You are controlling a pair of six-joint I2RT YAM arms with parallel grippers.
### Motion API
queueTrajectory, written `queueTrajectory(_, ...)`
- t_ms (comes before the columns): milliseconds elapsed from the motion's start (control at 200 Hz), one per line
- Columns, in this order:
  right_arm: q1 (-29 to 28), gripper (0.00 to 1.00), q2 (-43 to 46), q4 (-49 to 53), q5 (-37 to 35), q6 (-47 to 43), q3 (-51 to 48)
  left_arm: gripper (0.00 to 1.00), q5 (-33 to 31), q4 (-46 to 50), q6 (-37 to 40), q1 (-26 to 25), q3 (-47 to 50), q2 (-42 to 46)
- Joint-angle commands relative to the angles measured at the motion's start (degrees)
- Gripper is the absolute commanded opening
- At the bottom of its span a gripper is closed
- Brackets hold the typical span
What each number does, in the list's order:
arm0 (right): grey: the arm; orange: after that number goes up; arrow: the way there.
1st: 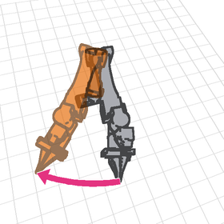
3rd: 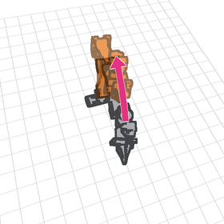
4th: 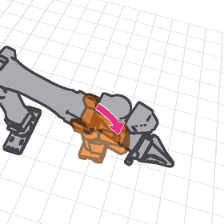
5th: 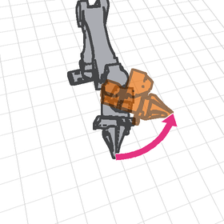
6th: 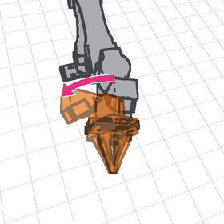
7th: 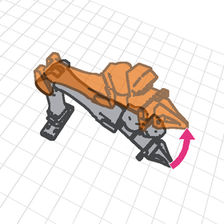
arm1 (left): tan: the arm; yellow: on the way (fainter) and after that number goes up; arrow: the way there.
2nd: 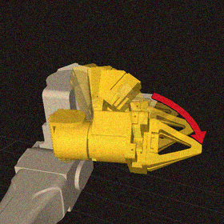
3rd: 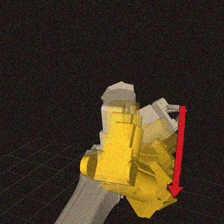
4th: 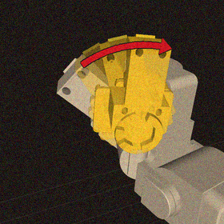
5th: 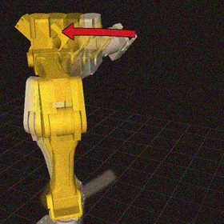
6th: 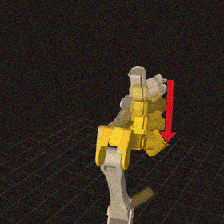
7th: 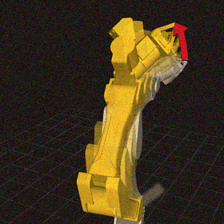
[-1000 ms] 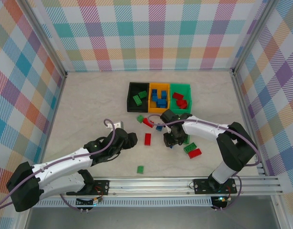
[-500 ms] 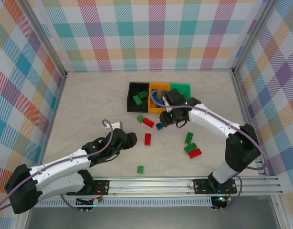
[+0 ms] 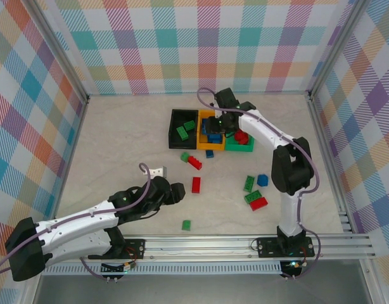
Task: Sort the legos into containers by color
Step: Pick up the lego from the middle-right of the table.
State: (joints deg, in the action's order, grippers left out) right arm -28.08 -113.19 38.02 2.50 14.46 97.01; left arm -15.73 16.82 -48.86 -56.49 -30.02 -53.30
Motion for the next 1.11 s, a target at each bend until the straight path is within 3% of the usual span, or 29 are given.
queueTrajectory(0, -0.42, 0.43, 8.32, 0.14, 0.79, 0.58, -8.11, 0.71, -1.41, 2.01, -1.54, -1.14, 0.70, 1.35)
queueTrajectory(190, 2.50, 0.49, 23.45, -0.12, -3.46, 1.69, -27.10, 0.72, -1.89, -0.39, 0.18, -1.17, 0.34, -0.93)
queueTrajectory(390, 12.05, 0.79, 40.30, 0.01, -6.02, 10.52, -44.99, 0.71, -1.11, -5.91, 3.81, -1.25, -2.30, -6.33)
queueTrajectory(445, 14.72, 0.81, 44.08, -0.81, -6.65, 13.80, -49.21, 0.72, -0.49, -7.07, 4.54, -1.25, -3.09, -8.28)
queueTrajectory(535, 17.29, 0.98, 48.10, 1.28, -13.76, 21.21, -52.77, 0.71, 1.24, -9.17, 5.28, -1.26, -4.38, -11.28)
queueTrajectory(570, 18.78, 1.00, 49.08, 2.07, -14.90, 22.51, -53.45, 0.71, 2.16, -10.30, 5.34, -1.33, -4.43, -12.30)
queueTrajectory(695, 23.21, 0.99, 51.82, 6.65, -21.22, 29.15, -54.16, 0.71, 4.65, -15.35, 4.42, -2.08, -3.53, -15.18)
queueTrajectory(850, 30.98, 0.99, 53.25, 5.20, -20.17, 29.93, -55.38, 0.71, 6.04, -20.77, 2.84, -3.75, -2.65, -19.36)
queueTrajectory(1100, 36.40, 0.99, 36.64, 0.81, -15.71, 24.55, -52.52, 0.71, 8.02, -26.37, 2.32, -5.65, -4.27, -25.80)
